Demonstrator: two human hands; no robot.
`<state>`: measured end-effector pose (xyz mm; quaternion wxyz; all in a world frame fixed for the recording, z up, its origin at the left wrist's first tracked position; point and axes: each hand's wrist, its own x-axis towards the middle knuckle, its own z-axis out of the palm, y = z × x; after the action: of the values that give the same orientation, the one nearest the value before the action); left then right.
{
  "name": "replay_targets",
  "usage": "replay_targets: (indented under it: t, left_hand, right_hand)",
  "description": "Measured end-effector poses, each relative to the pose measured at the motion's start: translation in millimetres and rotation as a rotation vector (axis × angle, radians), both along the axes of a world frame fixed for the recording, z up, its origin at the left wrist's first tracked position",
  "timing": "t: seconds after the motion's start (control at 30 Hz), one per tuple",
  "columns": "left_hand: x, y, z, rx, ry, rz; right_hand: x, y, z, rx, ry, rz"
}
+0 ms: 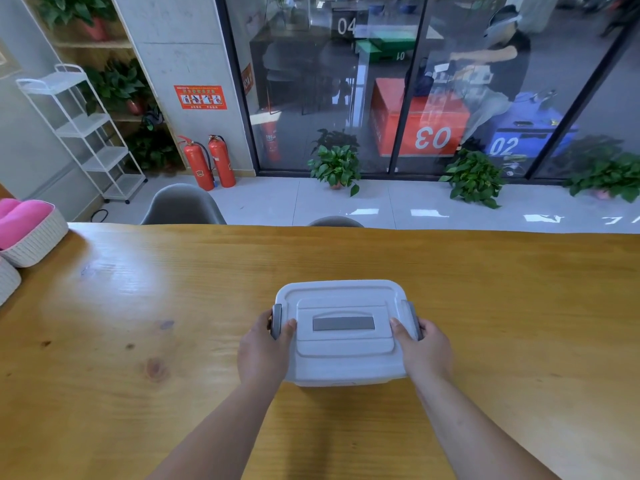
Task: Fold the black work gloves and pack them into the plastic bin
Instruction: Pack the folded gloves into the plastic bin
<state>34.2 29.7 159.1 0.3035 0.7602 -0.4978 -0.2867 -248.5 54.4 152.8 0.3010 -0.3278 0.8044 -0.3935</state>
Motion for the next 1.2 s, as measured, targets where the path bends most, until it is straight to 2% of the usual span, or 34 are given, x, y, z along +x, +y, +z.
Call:
replay_targets:
  t: [0.2, 0.53, 0.7, 0.9, 1.03, 1.2]
  left_hand:
    - [-1, 0, 2, 0.008, -0.028, -0.008]
    - [3, 0, 13, 0.041, -0.054, -0.036]
    - [30, -13, 18, 0.038, -0.031, -0.001]
    - [81, -29, 18, 0.024, -0.034, 0.034]
    - [118, -29, 10, 0.012, -0.111, -0.041]
    - [156, -35, 9, 0.085, -0.346, -0.141]
  right_hand:
    - [0, 3, 2, 0.008, 0.222, 0.081]
    - [2, 4, 5, 0.037, 0.276, 0.138]
    - [22, -3, 6, 0.087, 0.226, 0.337]
    - [76, -23, 16, 0.199, 0.074, 0.575]
    - [108, -53, 10, 0.250, 0.007, 0.699]
    - [159, -81, 18, 0.273, 0.023, 0.746]
